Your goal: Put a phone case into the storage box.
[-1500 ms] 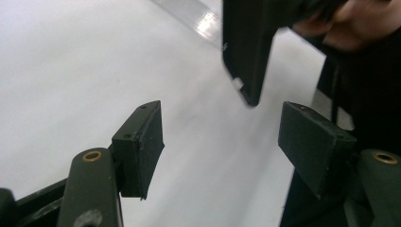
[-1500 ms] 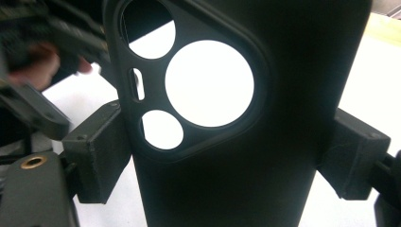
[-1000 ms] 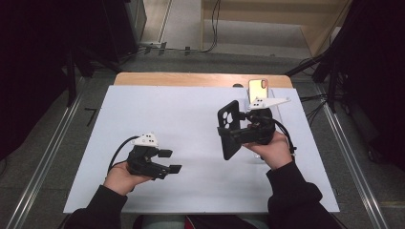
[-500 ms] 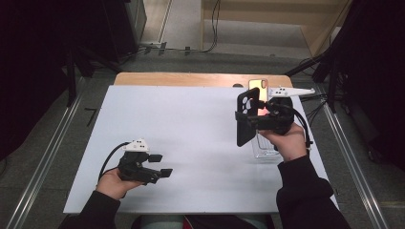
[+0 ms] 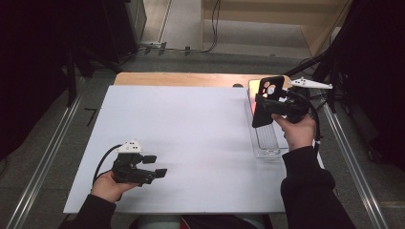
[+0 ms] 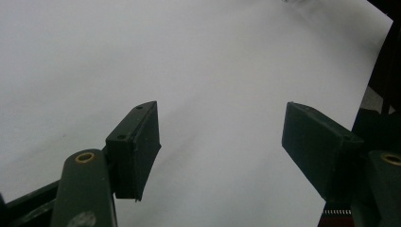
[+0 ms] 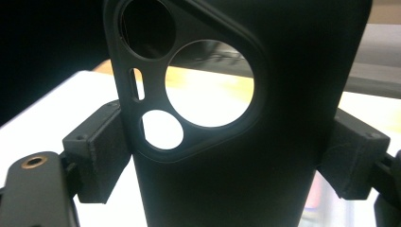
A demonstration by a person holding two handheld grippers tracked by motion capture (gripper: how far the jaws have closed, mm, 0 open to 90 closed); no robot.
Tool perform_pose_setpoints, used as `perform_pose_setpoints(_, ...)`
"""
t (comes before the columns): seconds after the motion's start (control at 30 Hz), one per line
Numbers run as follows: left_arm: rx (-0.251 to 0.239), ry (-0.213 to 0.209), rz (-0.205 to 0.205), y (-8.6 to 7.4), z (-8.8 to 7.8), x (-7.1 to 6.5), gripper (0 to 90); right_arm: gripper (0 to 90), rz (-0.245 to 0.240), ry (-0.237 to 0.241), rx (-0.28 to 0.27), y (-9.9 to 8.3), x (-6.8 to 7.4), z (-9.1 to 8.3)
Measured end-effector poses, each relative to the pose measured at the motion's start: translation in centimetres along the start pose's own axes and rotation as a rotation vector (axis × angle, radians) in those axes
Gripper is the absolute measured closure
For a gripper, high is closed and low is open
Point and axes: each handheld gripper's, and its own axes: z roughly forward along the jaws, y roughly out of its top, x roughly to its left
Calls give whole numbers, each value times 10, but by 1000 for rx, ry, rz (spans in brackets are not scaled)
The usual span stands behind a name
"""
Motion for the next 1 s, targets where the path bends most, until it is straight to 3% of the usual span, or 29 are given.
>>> perform_pose_setpoints(0.1, -2, 1, -3, -1, 0, 0, 284, 128, 24, -68, -6, 0, -13, 6)
perform_pose_setpoints(0.3, -2, -3, -5, -1, -1, 1, 284, 128, 48, -130, 10, -5, -37, 29)
perform_pose_setpoints(0.43, -7, 1, -7, 0, 0, 0, 284, 128, 95, -143, 36, -8, -50, 48)
perform_pose_setpoints(0.7, 28, -14, 2, -5, 6, -3, 285, 128, 125, -198, 136, -19, -59, 92)
perform_pose_setpoints(0.87, 24, -21, 0, -5, 7, -2, 285, 127, 134, -224, 135, -24, -65, 113)
perform_pose_setpoints(1.0, 23, -21, -5, -5, 8, -2, 285, 127, 85, -247, 164, -20, -63, 129)
